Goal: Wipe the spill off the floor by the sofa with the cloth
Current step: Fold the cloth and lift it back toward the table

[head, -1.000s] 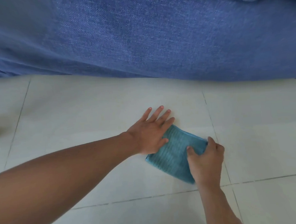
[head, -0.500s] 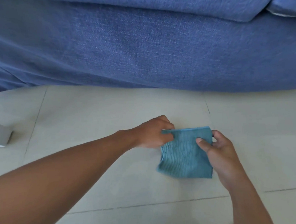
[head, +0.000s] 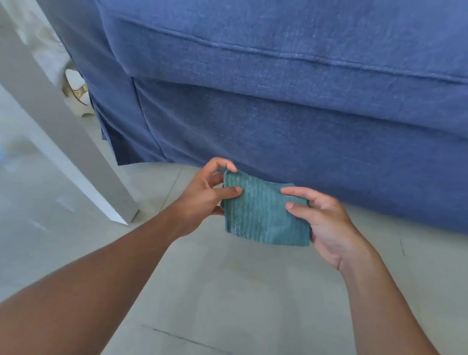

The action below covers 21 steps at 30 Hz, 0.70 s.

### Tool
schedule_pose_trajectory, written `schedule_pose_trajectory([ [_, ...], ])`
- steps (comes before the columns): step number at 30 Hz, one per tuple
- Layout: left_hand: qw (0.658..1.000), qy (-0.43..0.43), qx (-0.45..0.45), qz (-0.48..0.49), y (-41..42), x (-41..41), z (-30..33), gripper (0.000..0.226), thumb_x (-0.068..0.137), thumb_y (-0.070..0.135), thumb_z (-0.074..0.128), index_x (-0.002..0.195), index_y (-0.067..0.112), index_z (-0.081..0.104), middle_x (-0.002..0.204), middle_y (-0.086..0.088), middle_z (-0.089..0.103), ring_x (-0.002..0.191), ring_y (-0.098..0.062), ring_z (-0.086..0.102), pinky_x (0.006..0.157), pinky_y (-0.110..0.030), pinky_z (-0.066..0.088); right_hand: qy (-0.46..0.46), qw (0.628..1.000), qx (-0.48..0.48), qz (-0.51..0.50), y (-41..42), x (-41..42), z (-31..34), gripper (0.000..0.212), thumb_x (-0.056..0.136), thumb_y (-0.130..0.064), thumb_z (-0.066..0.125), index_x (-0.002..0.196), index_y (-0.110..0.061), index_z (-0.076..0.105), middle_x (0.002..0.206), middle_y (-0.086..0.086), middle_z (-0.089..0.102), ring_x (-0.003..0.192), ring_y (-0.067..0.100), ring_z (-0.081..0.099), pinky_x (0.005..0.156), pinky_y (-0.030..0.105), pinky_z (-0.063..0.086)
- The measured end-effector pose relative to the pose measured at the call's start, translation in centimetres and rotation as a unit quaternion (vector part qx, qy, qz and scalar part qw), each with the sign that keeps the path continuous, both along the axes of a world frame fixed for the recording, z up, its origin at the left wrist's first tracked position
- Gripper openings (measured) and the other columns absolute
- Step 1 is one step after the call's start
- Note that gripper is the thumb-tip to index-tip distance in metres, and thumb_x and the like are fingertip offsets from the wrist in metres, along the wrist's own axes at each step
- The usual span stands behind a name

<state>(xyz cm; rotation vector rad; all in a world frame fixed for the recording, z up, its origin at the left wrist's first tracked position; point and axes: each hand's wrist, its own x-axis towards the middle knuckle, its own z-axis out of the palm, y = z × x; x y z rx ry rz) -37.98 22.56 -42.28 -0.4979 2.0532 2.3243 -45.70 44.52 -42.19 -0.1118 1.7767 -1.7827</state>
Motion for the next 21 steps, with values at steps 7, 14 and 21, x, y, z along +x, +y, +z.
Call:
schedule_pose_trajectory([
  [7, 0.992, 0.045, -0.086, 0.084, -2.2, 3.1, 5.1, 0.037, 0.082, 0.004, 0.076, 0.113, 0.025, 0.073, 0.132, 0.004, 0.054, 0.112, -0.017, 0.064, 0.093, -0.039, 0.057, 0.022, 0.993, -0.077, 0.082, -7.0, 0.5, 3.4, 0.043, 0.089, 0.006, 0.062, 0.112, -0.028, 0.076, 0.142, 0.008, 0.060, 0.118, 0.029, 0.067, 0.096, 0.046, 0.056],
  [14, 0.942, 0.025, -0.277, 0.186, -6.6, 6.3, 17.2, 0.052, 0.075, 0.011, 0.080, 0.123, 0.025, 0.067, 0.136, 0.008, 0.047, 0.115, -0.007, 0.055, 0.089, -0.021, 0.049, 0.066, 0.974, -0.128, 0.174, -14.2, 1.6, 13.3, 0.040, 0.090, 0.012, 0.057, 0.111, -0.017, 0.075, 0.115, -0.007, 0.076, 0.105, 0.017, 0.073, 0.078, 0.029, 0.058],
  [21, 0.876, -0.020, -0.369, 0.311, -10.4, 12.0, 31.0, 0.031, 0.073, -0.002, 0.076, 0.102, 0.007, 0.073, 0.094, -0.008, 0.065, 0.077, -0.017, 0.059, 0.077, -0.031, 0.056, 0.163, 0.940, -0.147, 0.263, -23.1, 4.9, 26.6, 0.039, 0.089, 0.009, 0.058, 0.114, -0.017, 0.073, 0.109, 0.003, 0.069, 0.081, 0.016, 0.067, 0.057, 0.024, 0.055],
])
